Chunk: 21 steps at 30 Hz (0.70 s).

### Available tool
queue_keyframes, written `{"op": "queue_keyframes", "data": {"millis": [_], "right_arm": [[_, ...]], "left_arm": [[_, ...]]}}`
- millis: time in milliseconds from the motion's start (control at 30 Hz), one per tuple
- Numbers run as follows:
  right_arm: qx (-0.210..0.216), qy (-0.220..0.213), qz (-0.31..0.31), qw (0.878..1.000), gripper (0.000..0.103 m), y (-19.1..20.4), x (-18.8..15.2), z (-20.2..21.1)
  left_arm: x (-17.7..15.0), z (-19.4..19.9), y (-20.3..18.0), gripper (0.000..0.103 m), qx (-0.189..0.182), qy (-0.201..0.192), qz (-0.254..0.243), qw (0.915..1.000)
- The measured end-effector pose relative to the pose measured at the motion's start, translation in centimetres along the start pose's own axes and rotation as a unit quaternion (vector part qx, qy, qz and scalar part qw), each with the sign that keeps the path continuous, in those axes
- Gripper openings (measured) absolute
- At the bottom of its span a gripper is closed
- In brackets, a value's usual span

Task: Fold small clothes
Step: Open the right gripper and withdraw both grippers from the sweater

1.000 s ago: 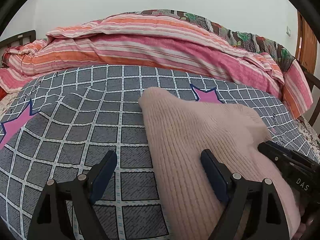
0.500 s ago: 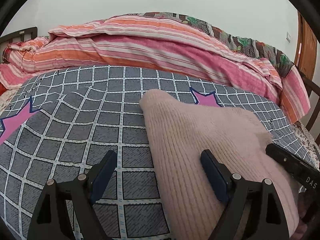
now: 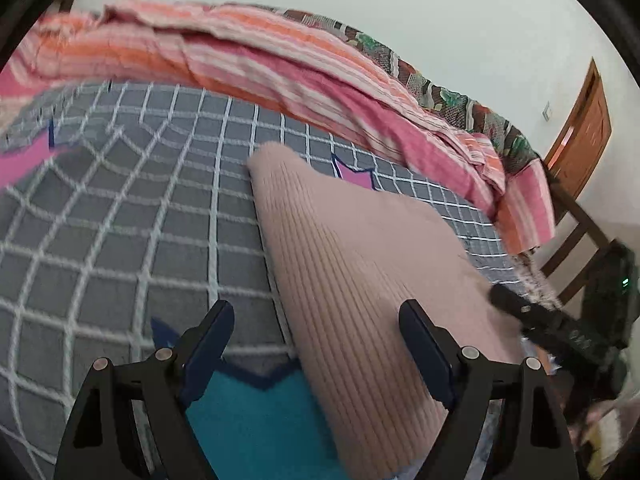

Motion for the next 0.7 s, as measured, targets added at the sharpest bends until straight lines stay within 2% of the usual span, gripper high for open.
{"op": "queue_keyframes", "data": {"millis": [67, 133, 200, 267, 400, 567, 700], "right_arm": [[-0.05, 0.008, 0.036, 0.998, 0.049, -0.2, -0.6, -0.8], [-0.084, 0.013, 0.037, 0.996, 0.05, -0.7, -1.0, -1.1], [-0.093, 0.011, 0.038, 0.995, 0.05, -0.7, -1.0, -0.8], [-0.114, 0.01, 0.068, 0.991, 0.05, -0.1, -0.8, -0.5], [-0.12, 0.017, 0.074, 0.99, 0.05, 0.2, -0.6, 0.4], [-0.122, 0.026, 0.063, 0.99, 0.052, 0.2, -0.7, 2.7], [-0.14, 0.029, 0.08, 0.986, 0.052, 0.6, -0.7, 4.4]], "left_arm": [[-0.6, -0.2, -0.3, 0.085, 0.005, 0.003, -0.014, 0.9999], [-1.1, -0.5, -0.7, 0.086, 0.017, 0.009, -0.037, 0.9991], [-1.1, -0.4, -1.0, 0.086, 0.035, 0.007, -0.052, 0.998], [-1.0, -0.2, -1.4, 0.086, 0.051, 0.008, -0.071, 0.9962], [-0.7, 0.3, -1.7, 0.086, 0.073, 0.013, -0.092, 0.993], [-0.7, 1.7, -1.6, 0.086, 0.083, 0.027, -0.091, 0.992], [-0.6, 3.3, -2.1, 0.084, 0.112, 0.032, -0.116, 0.9864]]}}
Point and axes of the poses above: each gripper's, at about its wrist camera, not at the fingertips, and z roughly against the way its jaws point, y to its left, x to its top, the point moved 8 cm from there along -z, roughly the way its jaws point, and after that the axes turned 11 degrees about -y, right-handed, at the moved point
